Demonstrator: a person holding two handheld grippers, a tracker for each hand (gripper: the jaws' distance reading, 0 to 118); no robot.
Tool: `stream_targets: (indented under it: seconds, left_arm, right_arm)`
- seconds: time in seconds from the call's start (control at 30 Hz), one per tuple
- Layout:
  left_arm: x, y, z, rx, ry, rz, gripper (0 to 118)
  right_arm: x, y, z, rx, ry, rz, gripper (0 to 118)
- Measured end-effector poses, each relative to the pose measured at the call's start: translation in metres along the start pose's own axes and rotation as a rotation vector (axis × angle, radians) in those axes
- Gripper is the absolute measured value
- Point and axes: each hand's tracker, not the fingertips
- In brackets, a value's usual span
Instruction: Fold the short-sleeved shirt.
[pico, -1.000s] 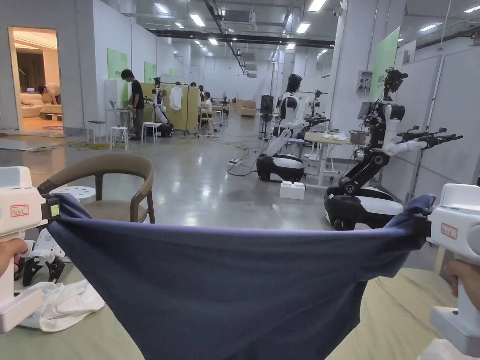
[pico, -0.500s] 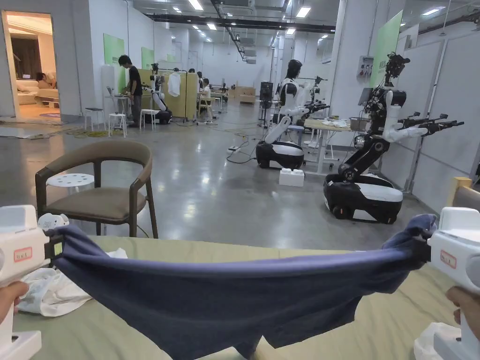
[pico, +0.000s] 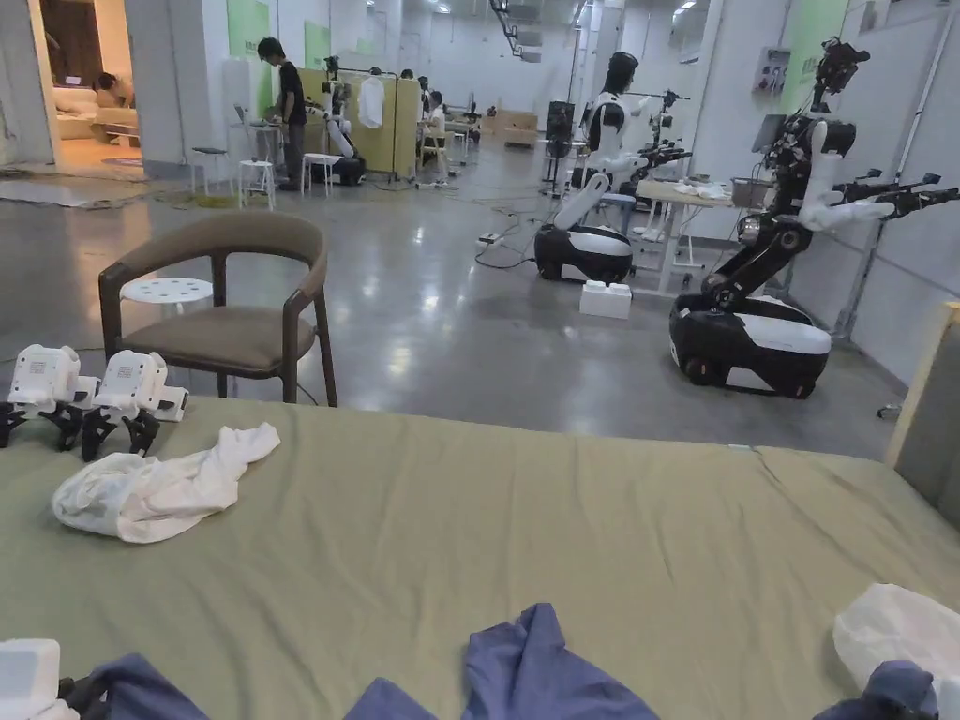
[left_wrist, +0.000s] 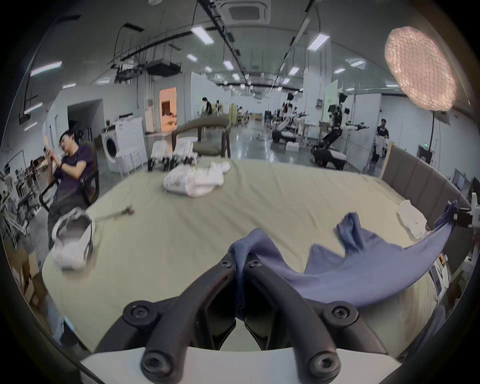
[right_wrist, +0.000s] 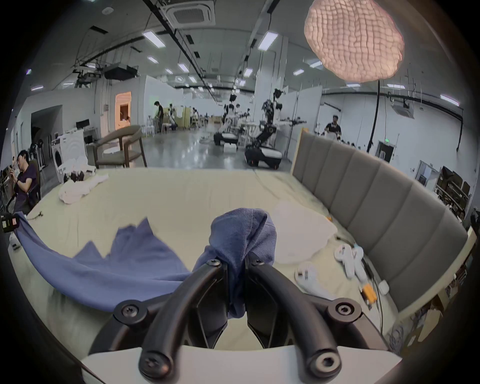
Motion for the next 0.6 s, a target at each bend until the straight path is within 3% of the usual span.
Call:
stream_targets:
  seconds: [0.2, 0.3, 0.43, 0.53, 0.57, 0.6]
  left_arm:
    - [-0.010, -0.075, 0.002, -0.127, 0.040, 0.077, 0]
    - [-0.012, -0.095, -0.002, -0.167, 0.047, 0.088, 1]
    - [-0.013, -0.104, -0.007, -0.181, 0.082, 0.076, 9]
    - [-0.004, -0.099, -0.001, -0.126, 0.138, 0.037, 48]
    - [-0.002, -0.096, 0.000, -0.110, 0.128, 0.029, 63]
    - [-0.001, -0.094, 0.000, -0.087, 0.112, 0.019, 66]
  right_arm:
    - [-0.007, -0.068, -0.001, -0.142, 0.005, 0.007, 9]
    - [-0.008, -0.092, -0.006, -0.185, 0.026, -0.069, 12]
    - [-0.016, -0.110, -0.008, -0.187, -0.037, -0.015, 20]
    - [-0.023, -0.107, -0.002, -0.148, -0.069, -0.030, 62]
    - [-0.025, -0.103, 0.002, -0.121, -0.060, -0.063, 68]
    - [-0.028, -0.099, 0.005, -0.095, -0.040, -0.088, 68]
